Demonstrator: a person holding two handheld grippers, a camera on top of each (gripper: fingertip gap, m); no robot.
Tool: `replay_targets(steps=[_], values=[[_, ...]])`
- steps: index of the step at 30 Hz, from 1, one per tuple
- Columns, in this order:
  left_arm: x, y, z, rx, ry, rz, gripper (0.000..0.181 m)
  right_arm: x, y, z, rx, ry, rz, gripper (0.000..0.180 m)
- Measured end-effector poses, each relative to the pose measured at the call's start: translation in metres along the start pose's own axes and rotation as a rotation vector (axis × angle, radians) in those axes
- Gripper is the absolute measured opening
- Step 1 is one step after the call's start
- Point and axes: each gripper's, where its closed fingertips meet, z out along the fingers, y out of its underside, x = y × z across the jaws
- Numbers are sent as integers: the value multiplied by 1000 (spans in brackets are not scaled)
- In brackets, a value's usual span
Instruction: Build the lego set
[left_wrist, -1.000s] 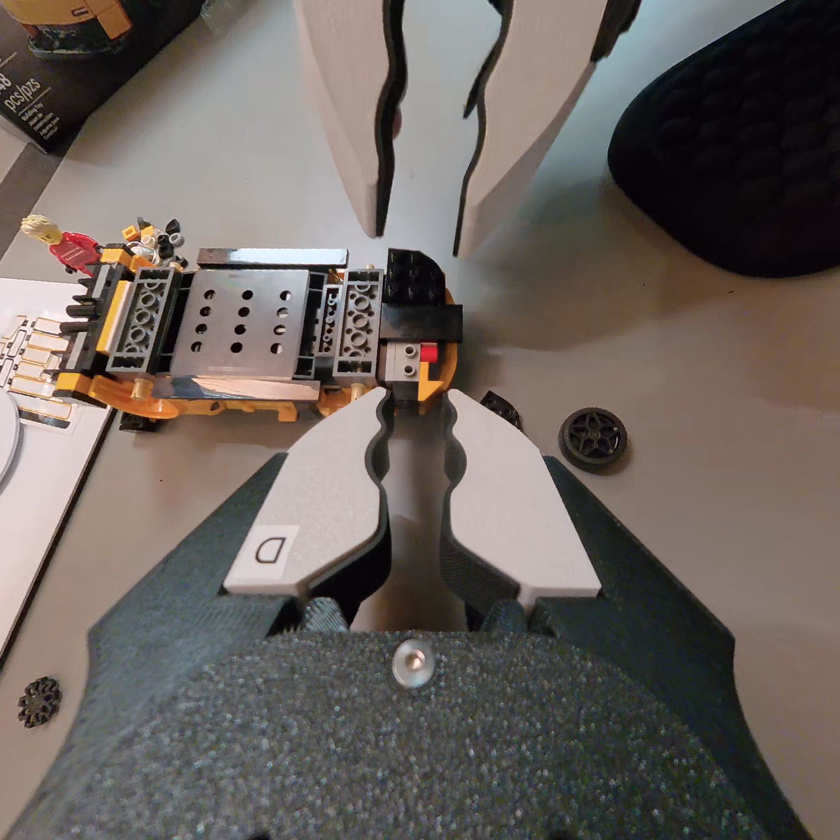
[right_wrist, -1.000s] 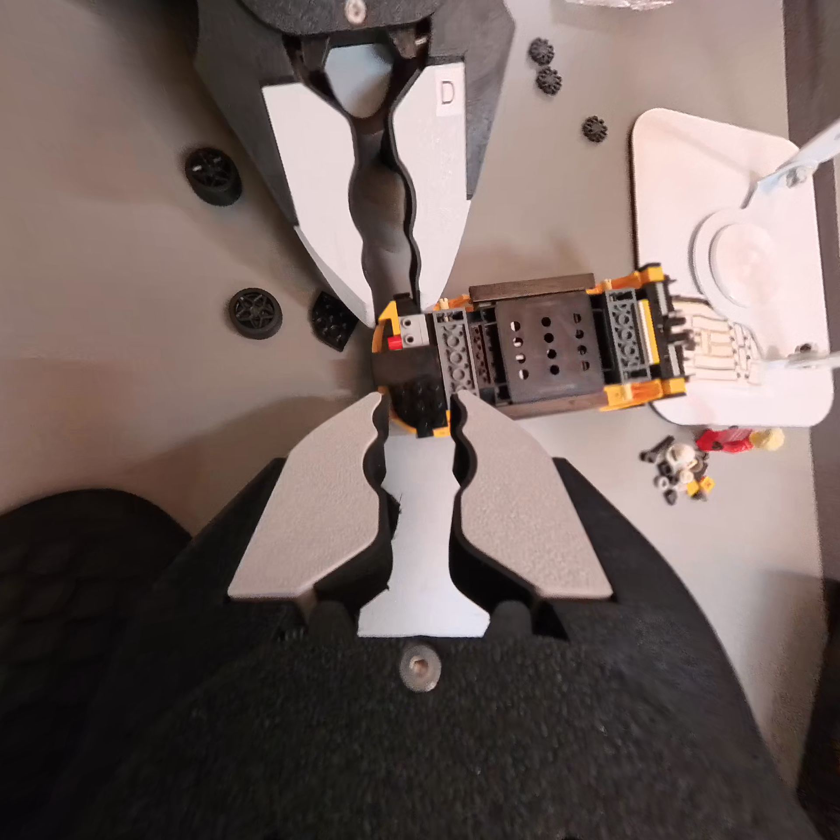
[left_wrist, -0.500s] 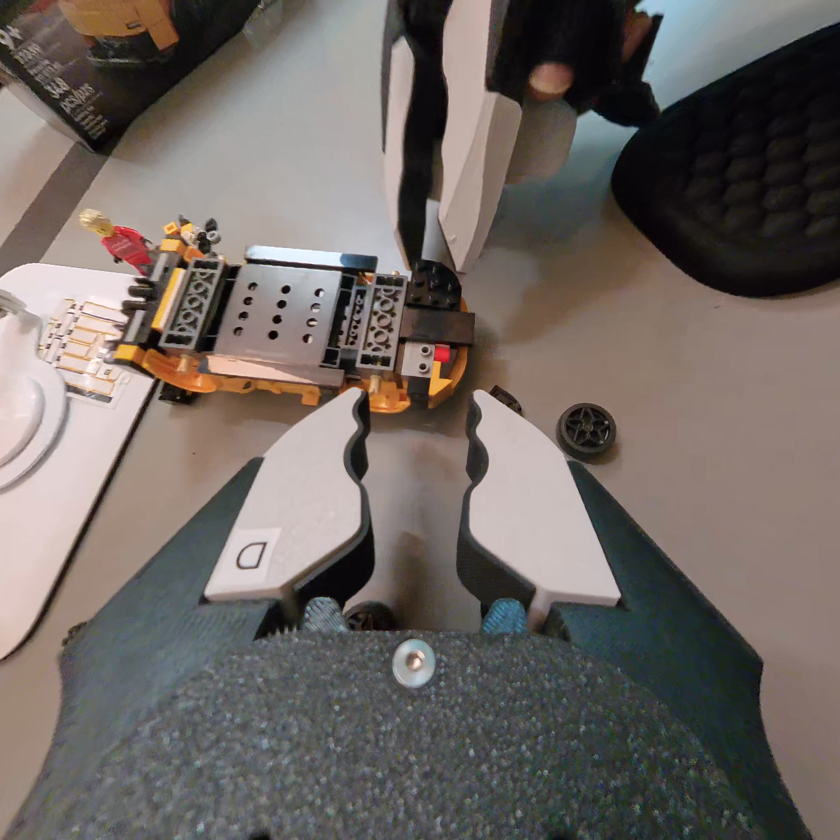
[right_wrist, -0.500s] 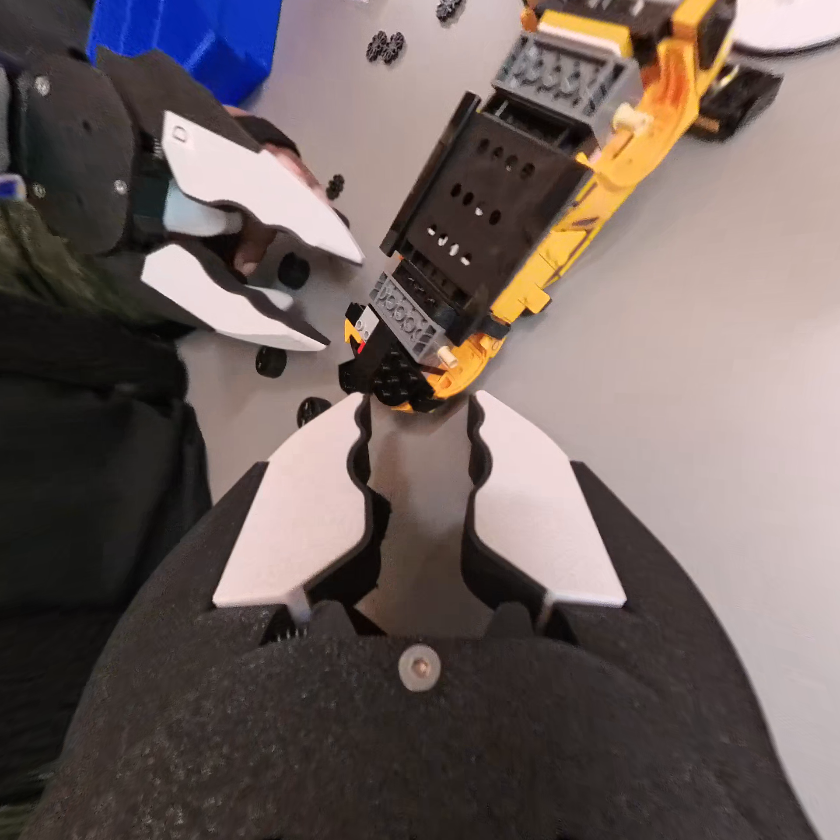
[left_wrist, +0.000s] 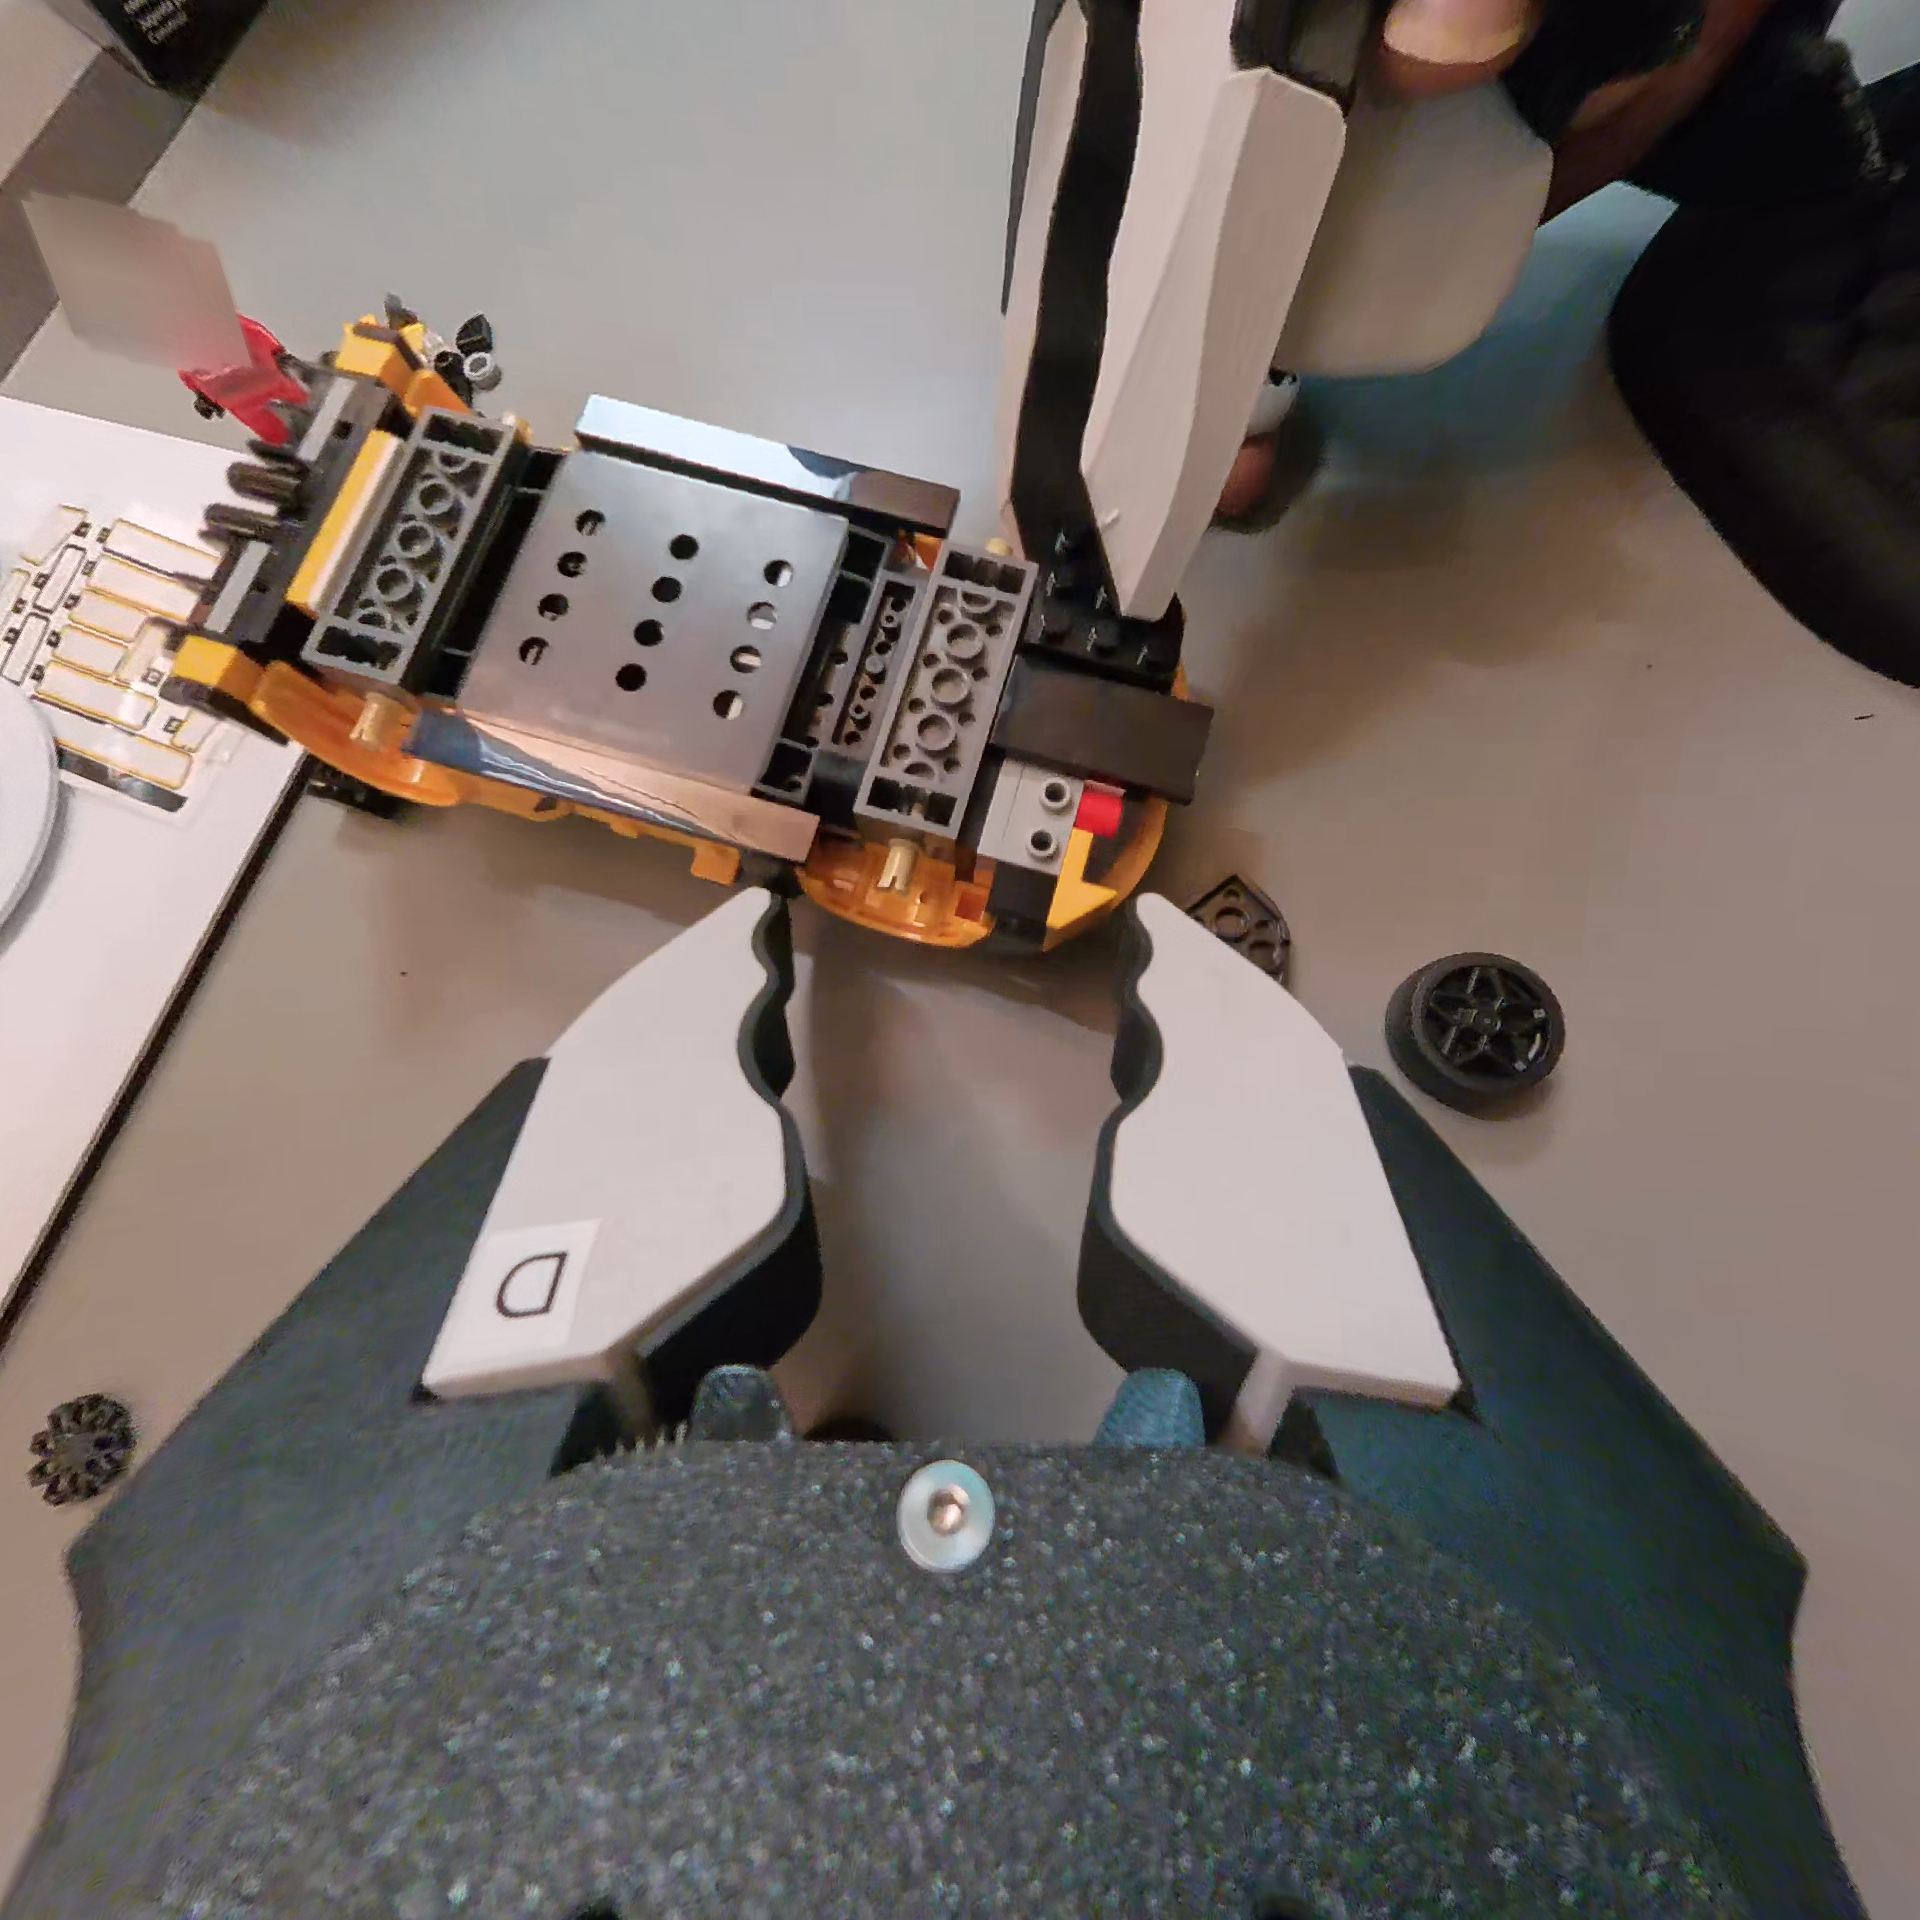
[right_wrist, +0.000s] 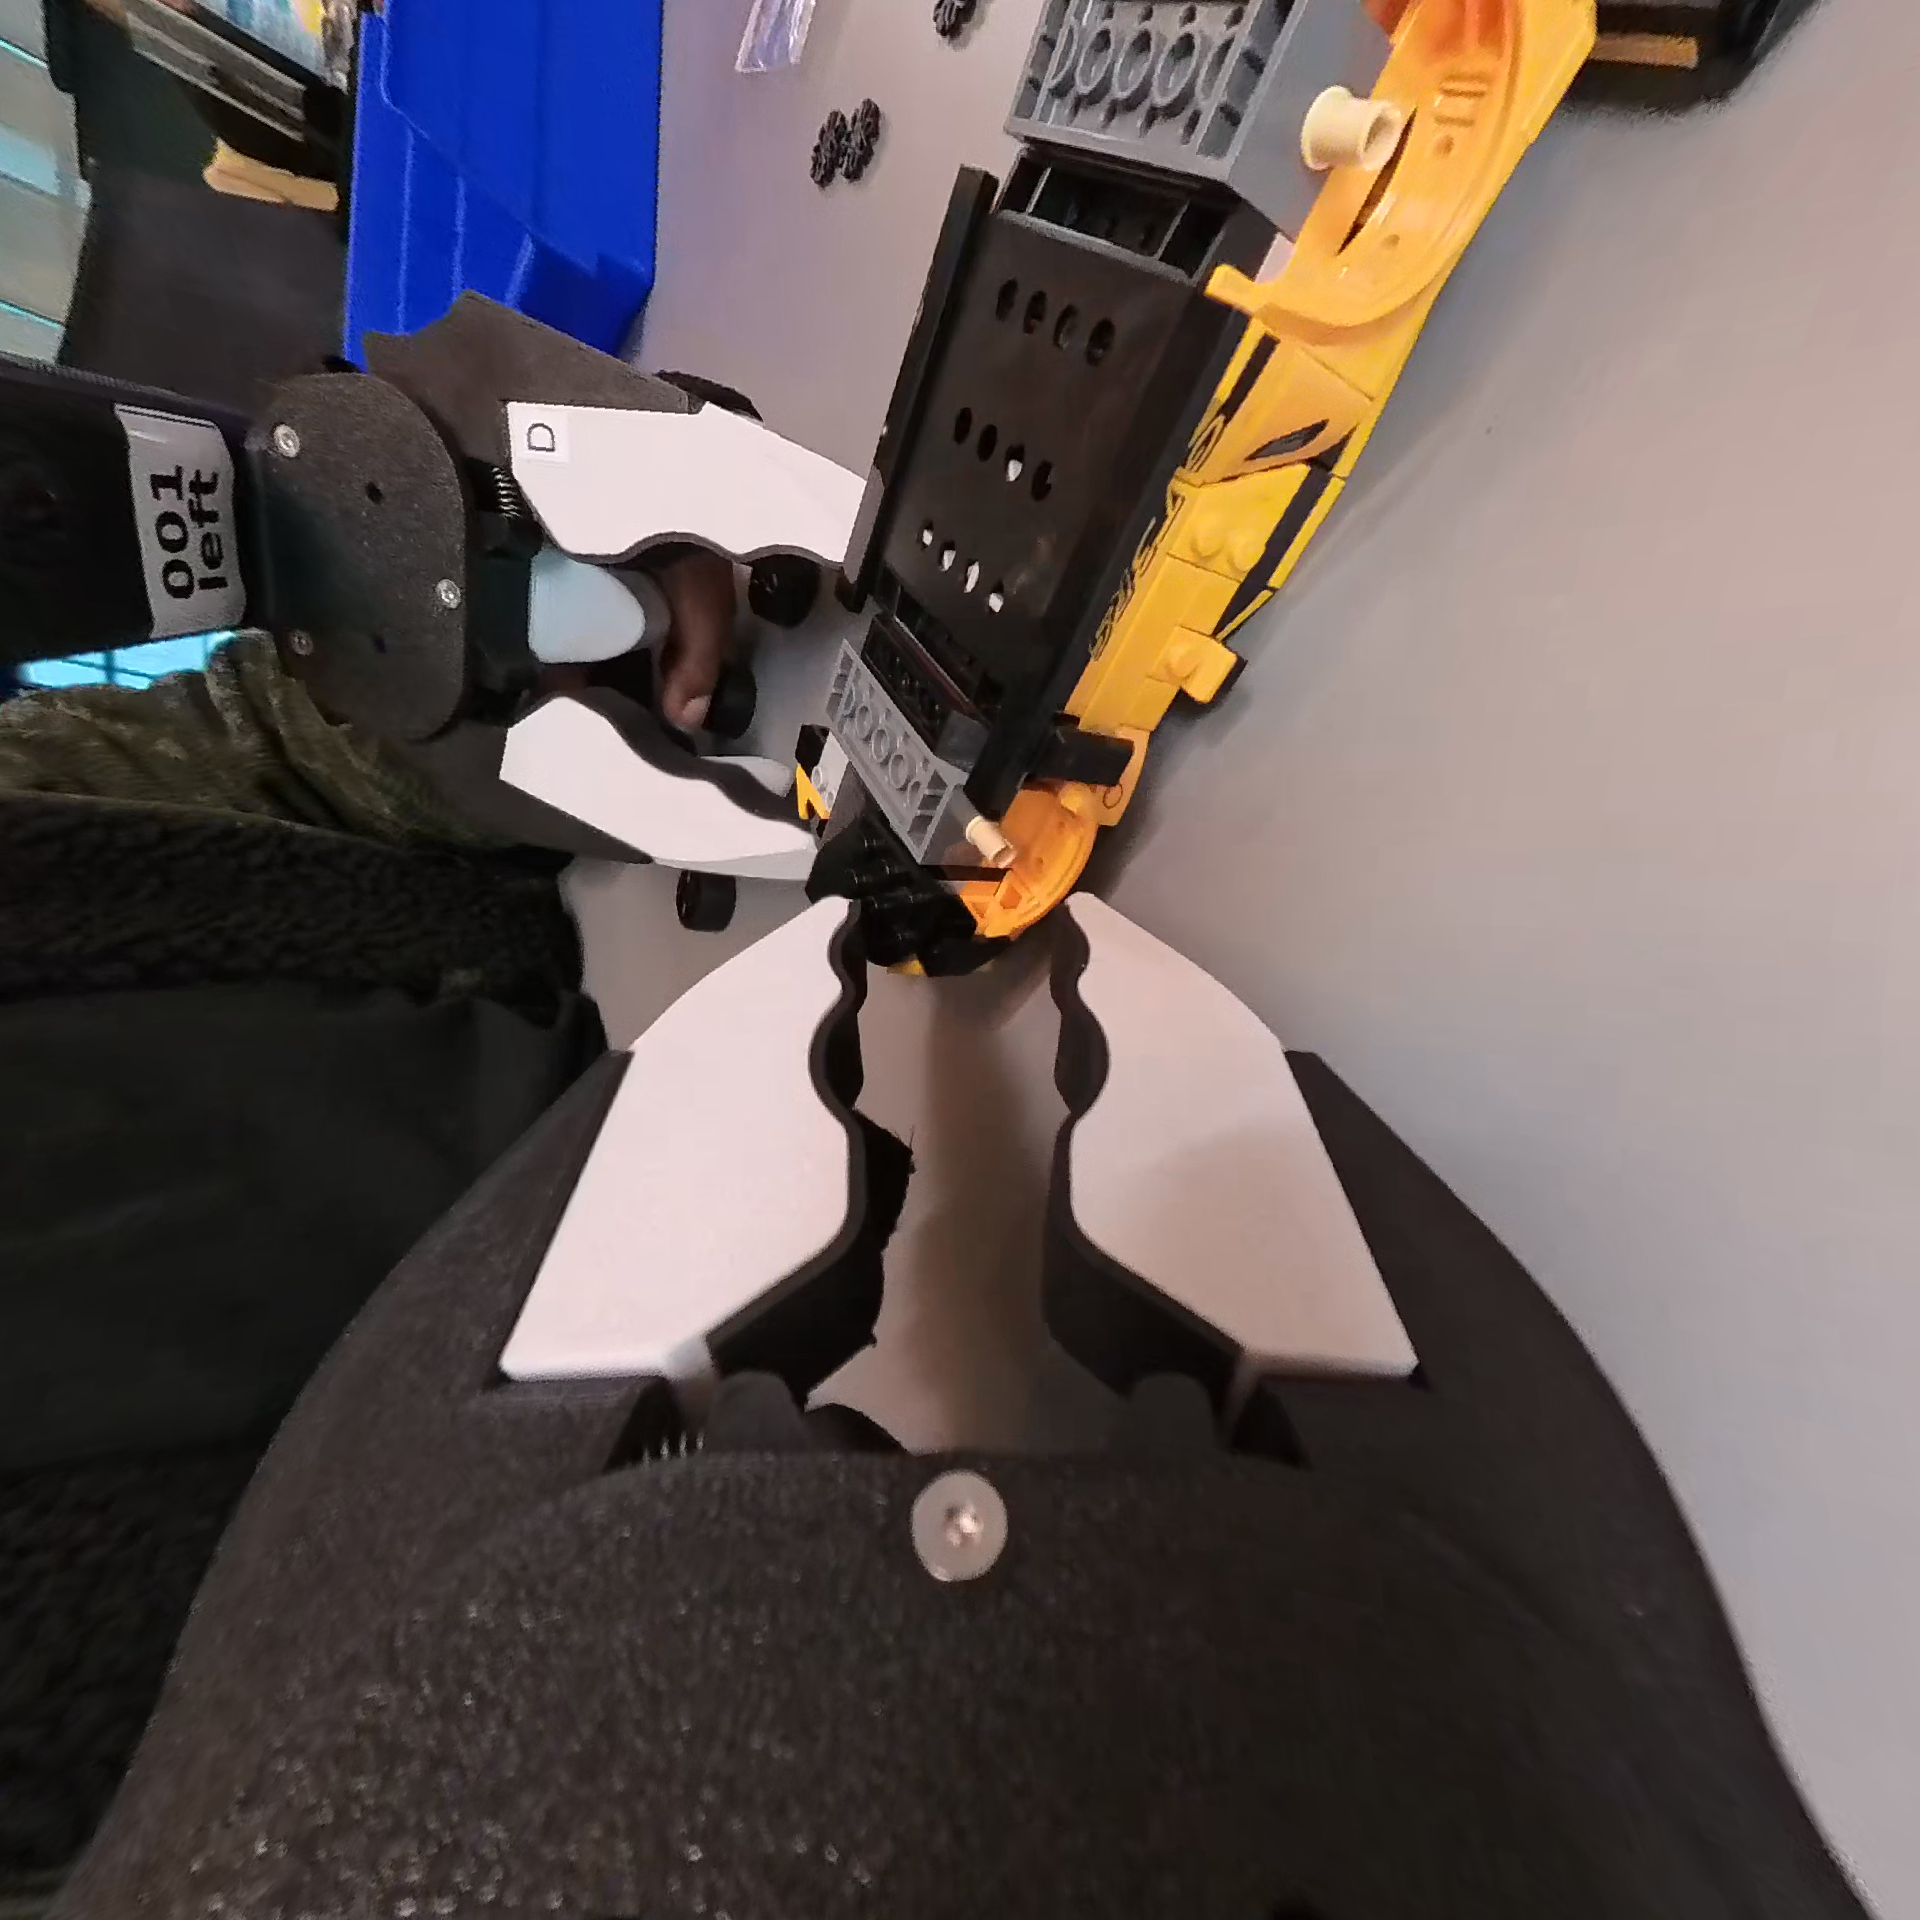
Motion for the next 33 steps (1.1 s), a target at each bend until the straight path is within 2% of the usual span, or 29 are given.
replay_targets(steps=[7,33], values=[[1,1,-1,-5,13,-15,54,0,-1,3,-3,14,29,34],[0,5,2,-34,8,-21,57,6,3,9,-103,134,12,32]])
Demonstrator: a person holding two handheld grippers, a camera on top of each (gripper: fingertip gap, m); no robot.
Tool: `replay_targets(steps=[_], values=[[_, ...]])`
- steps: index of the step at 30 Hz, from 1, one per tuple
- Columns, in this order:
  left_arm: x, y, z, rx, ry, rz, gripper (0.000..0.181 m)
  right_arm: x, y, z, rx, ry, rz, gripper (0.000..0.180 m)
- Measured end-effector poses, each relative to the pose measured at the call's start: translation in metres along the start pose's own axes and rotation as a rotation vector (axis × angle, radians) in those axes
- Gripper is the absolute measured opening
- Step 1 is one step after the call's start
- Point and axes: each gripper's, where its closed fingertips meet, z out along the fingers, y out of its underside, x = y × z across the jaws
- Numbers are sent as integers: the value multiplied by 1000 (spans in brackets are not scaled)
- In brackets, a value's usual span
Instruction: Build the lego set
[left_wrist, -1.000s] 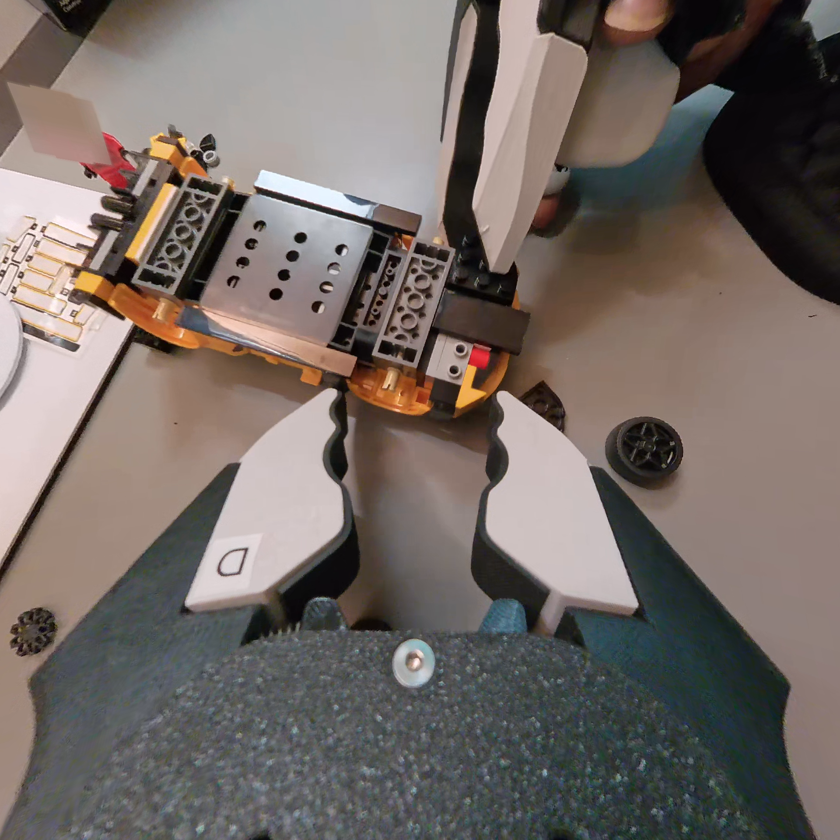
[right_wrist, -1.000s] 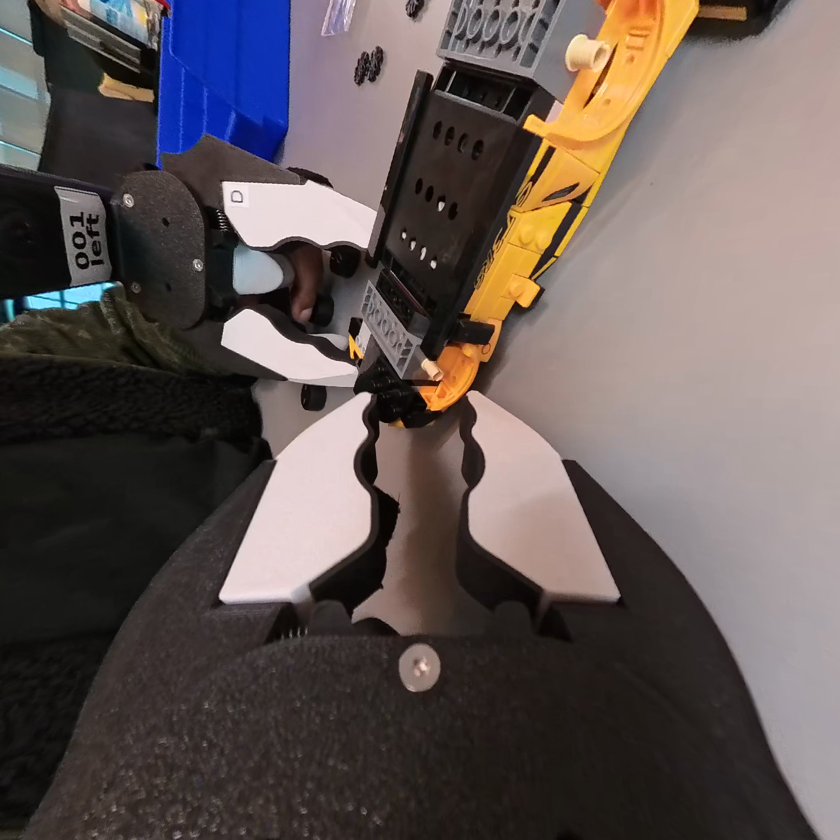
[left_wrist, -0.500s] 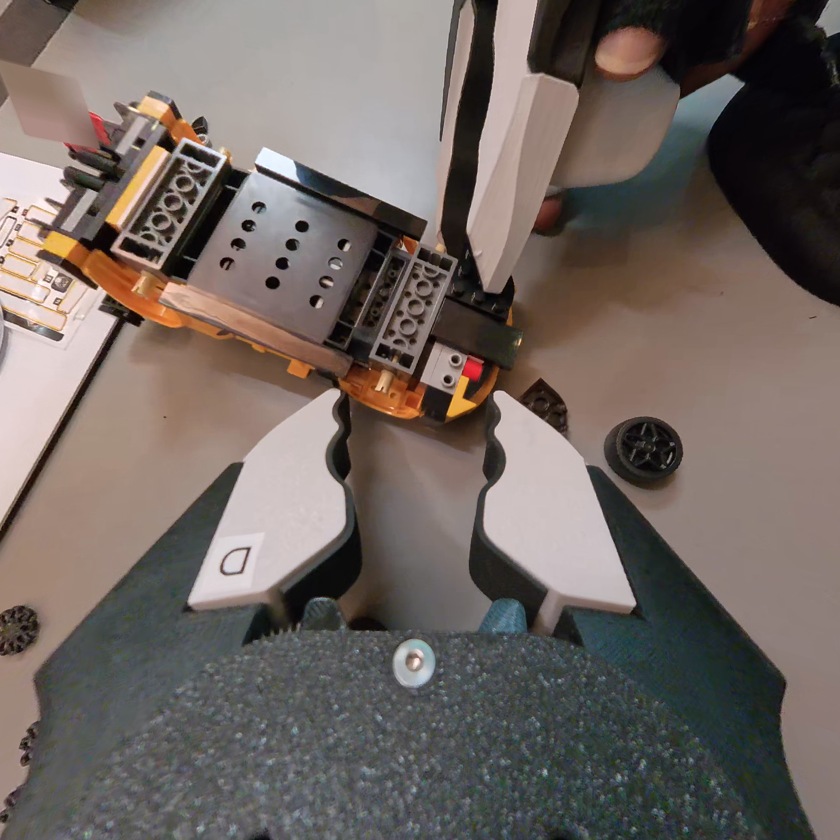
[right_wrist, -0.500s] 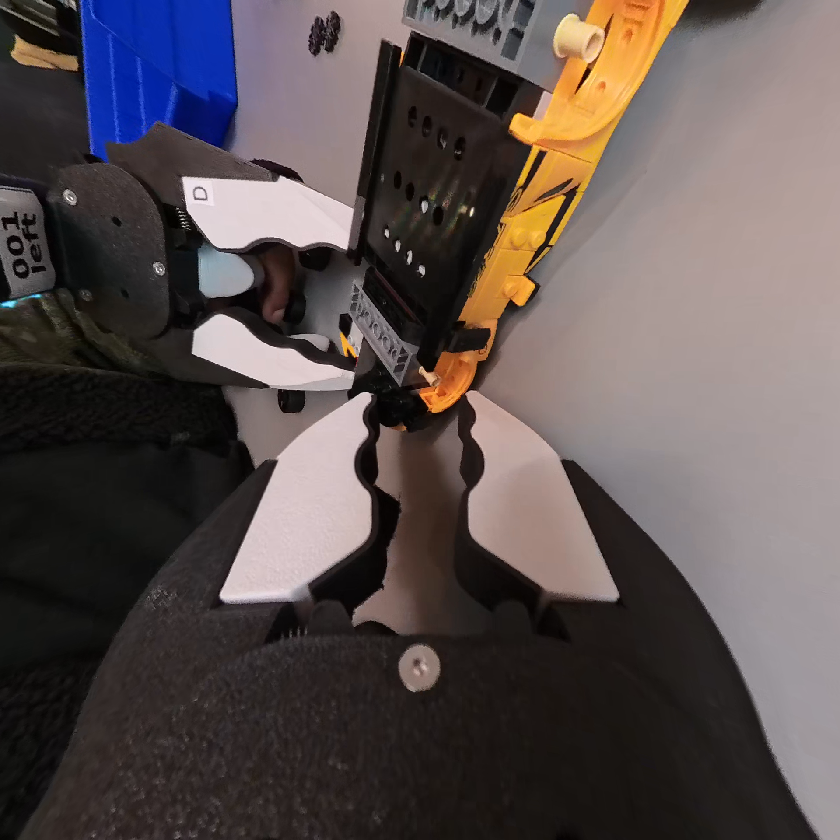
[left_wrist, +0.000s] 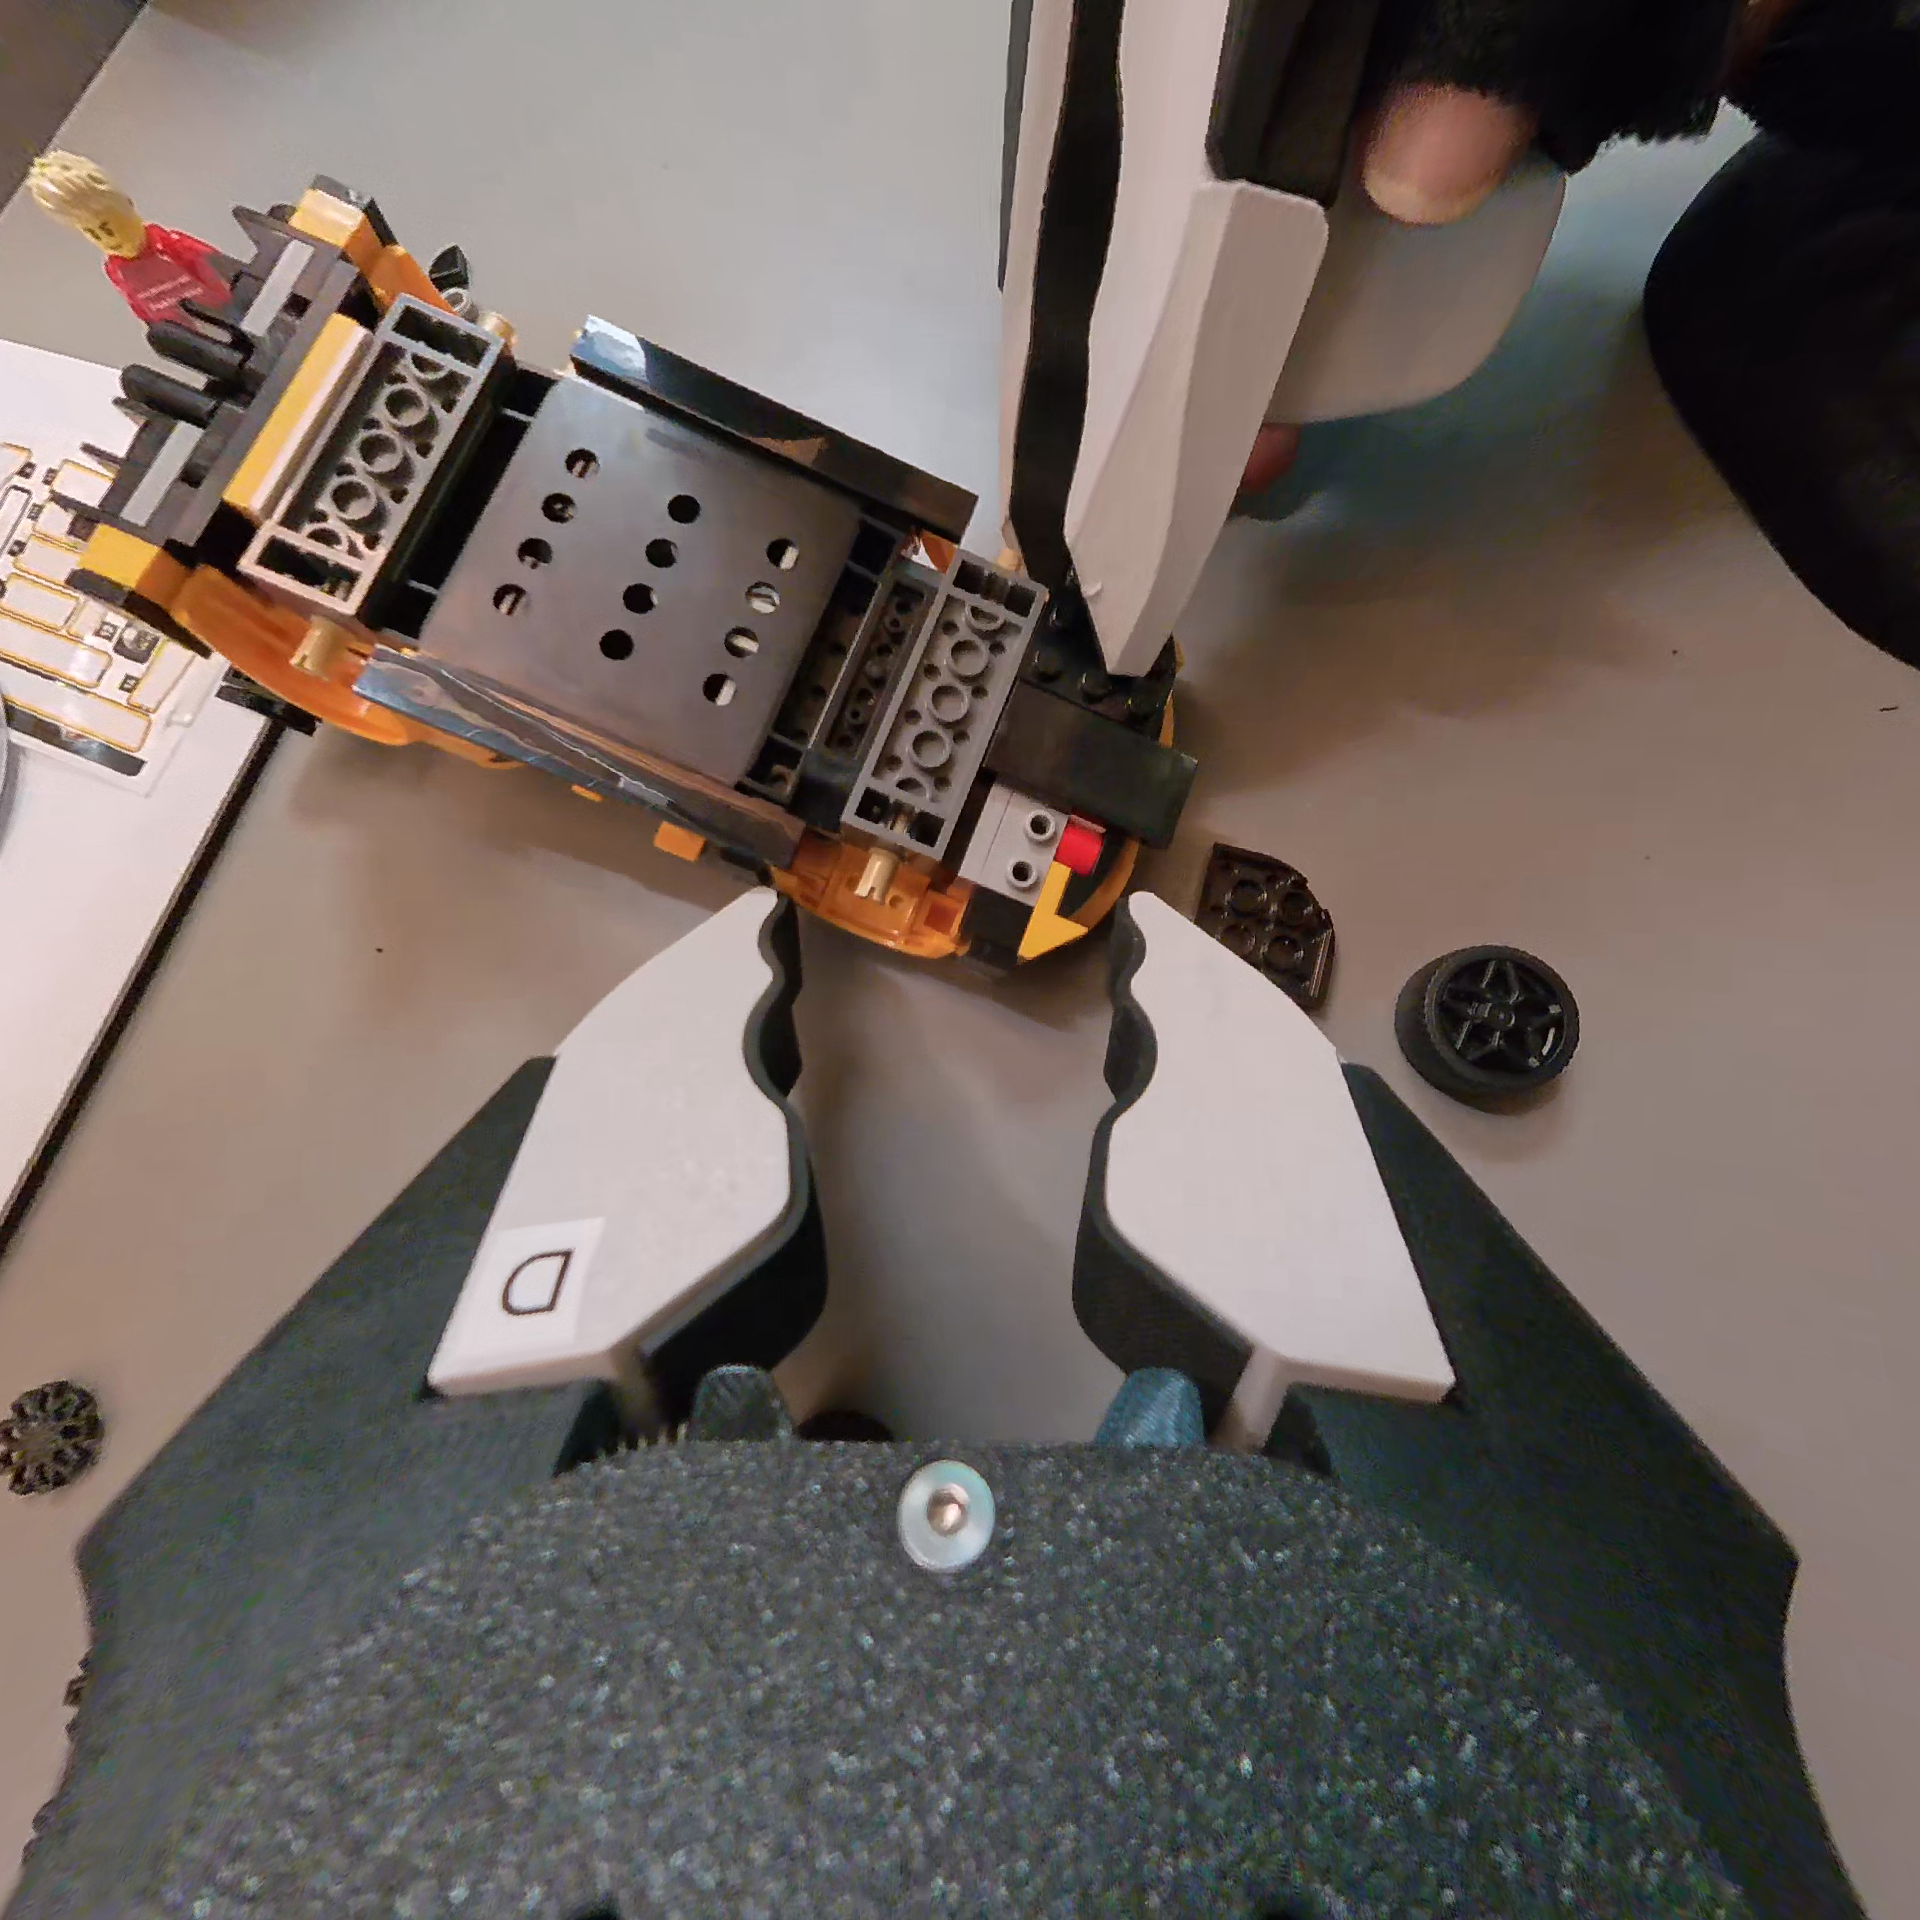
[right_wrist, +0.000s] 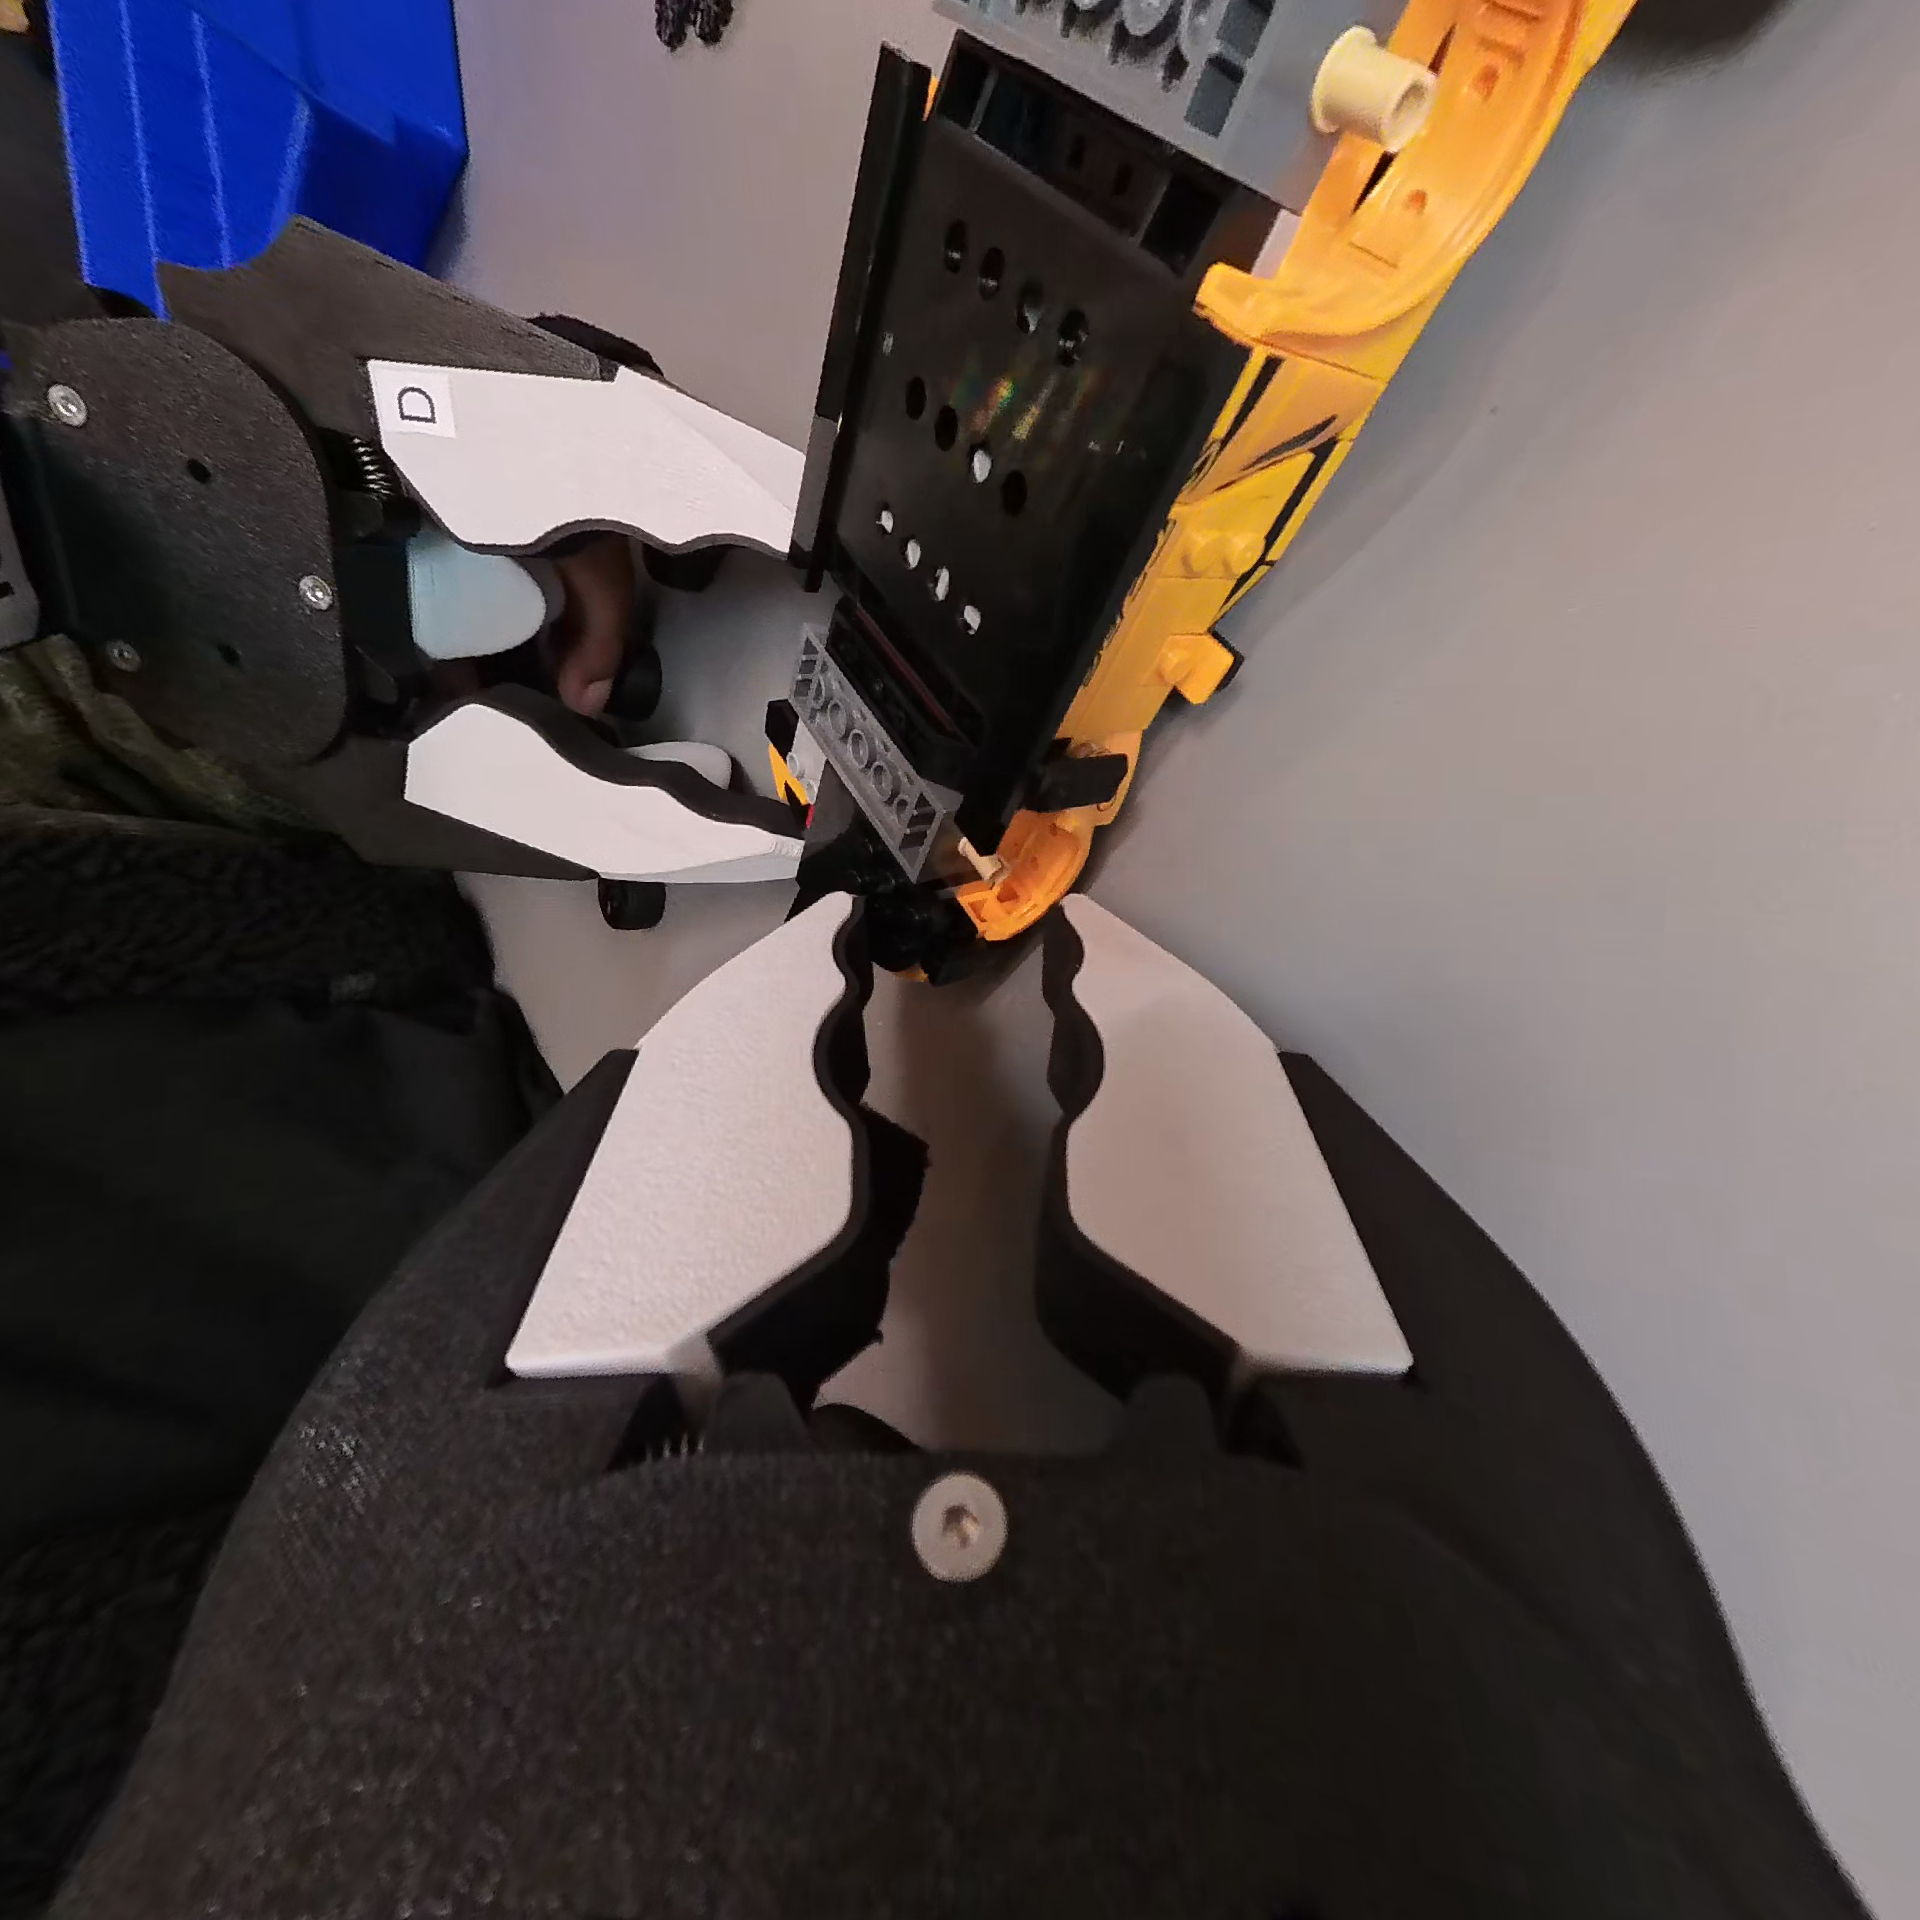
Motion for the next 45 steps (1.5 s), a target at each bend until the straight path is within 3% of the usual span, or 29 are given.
replay_targets(steps=[18,34,45], values=[[0,1,-1,11,15,7,56,1,-2,-10,60,-65,37,37],[0,-1,0,10,15,3,53,-4,-5,-11,109,-226,183,28],[0,2,1,2,48,-40,52,0,0,-2,77,-144,146,25]])
